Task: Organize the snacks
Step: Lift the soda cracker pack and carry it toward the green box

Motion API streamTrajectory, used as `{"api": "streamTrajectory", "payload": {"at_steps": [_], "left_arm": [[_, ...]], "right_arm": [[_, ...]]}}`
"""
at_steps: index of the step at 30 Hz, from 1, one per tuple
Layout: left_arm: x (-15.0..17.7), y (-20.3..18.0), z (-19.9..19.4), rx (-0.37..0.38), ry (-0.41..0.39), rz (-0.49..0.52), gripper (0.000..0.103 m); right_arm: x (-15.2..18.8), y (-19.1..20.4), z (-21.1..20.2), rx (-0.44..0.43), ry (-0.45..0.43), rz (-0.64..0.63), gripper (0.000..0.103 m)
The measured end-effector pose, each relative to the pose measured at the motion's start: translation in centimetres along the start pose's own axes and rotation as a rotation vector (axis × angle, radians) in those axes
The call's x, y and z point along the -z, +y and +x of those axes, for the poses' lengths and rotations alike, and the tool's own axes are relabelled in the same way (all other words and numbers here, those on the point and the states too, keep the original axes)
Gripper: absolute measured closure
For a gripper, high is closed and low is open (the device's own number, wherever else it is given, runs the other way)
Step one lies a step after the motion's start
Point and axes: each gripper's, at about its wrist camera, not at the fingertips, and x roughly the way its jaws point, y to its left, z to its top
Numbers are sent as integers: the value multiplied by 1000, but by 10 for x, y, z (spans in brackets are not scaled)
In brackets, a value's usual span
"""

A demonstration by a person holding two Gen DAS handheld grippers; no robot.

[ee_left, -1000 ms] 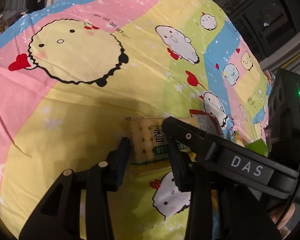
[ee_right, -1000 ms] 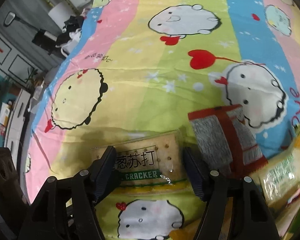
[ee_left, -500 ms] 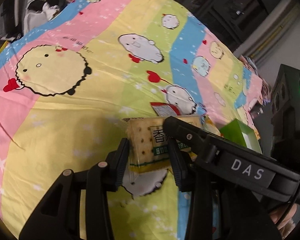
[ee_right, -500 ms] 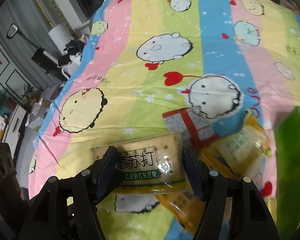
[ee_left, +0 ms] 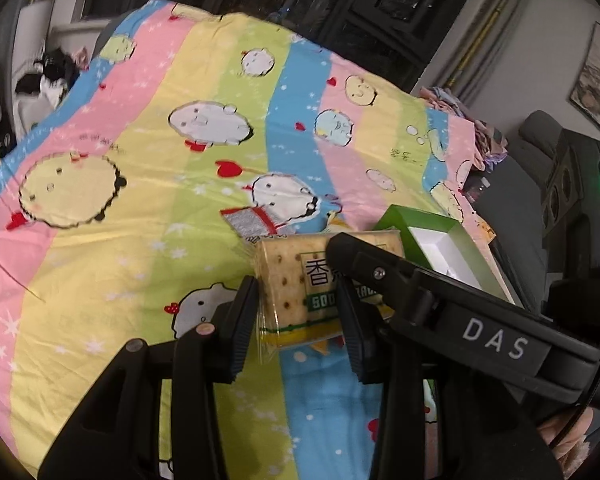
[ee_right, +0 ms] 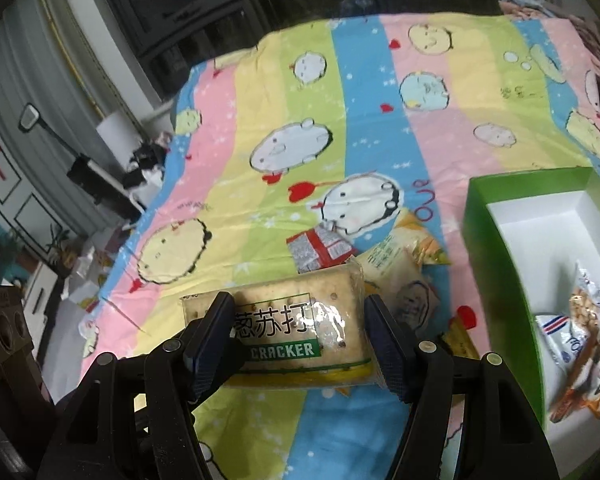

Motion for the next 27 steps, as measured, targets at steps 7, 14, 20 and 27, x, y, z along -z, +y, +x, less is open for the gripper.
{"api": "streamTrajectory", "payload": {"at_steps": [7,14,20,27], "left_arm": [[-6,-22,-12,9,-40,20,63],[-17,-62,-19,24,-71,89,63],[-24,-99,-26,47,-103,157,63],[-27,-134,-23,68,-105,206,63]], "right_arm": [[-7,-4,-27,-7,-46,-18,34],[-15,-24,-59,-11,-113,13,34],[-22,-44,-92,-11,-187,32,34],[-28,-71,-117,-4,-232,64,34]]}}
